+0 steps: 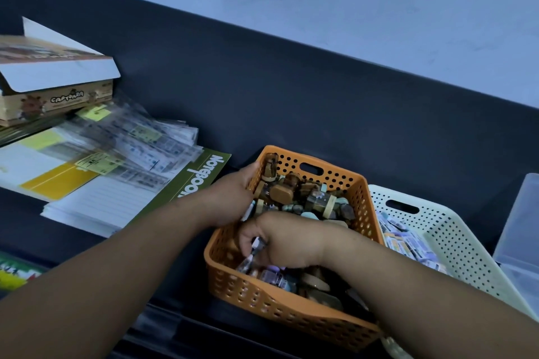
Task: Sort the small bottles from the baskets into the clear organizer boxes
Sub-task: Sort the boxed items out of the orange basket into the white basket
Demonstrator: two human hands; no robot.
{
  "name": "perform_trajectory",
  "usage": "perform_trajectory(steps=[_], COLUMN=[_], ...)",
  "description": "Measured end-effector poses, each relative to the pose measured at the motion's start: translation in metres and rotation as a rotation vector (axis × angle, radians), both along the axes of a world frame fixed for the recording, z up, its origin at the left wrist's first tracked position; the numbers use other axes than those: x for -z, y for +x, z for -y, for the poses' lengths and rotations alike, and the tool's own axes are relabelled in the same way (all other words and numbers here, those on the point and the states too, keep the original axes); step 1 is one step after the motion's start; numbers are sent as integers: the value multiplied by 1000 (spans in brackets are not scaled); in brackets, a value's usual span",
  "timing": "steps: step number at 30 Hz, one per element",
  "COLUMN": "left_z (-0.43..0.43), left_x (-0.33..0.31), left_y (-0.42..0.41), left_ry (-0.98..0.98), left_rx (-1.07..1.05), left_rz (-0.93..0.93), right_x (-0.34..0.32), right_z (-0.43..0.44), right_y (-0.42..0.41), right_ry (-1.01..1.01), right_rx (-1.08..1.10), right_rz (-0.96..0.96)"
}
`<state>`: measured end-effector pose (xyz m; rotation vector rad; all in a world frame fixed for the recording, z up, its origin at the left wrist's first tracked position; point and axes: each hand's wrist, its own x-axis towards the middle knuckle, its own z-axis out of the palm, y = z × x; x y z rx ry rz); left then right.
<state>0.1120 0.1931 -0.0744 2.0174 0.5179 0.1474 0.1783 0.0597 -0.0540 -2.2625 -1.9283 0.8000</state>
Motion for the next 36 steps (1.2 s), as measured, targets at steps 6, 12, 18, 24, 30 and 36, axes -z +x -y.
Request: perform_trajectory(steps=[6, 12, 18, 24, 30, 36], left_z=[1, 6, 4, 4, 3, 3], left_x=[-3, -11, -9, -9, -9, -7], left_y=[-3, -7, -5, -5, -5, -6], left_ry=[1, -29, -12, -21, -9, -37], left_rx=[16, 40, 15, 14, 9, 24], left_rz=[12, 21, -39, -53, -47, -23], right_x=[-21, -62, -61, -46, -50, -14], right_z=[21, 73, 140, 143, 82, 36], right_y=[18, 43, 92, 94, 8, -13], right_ry=[200, 489, 572, 461, 283, -84], right_rx=[176, 422, 787, 854, 304, -14], right_rz=[-151, -209, 32, 344, -113, -12])
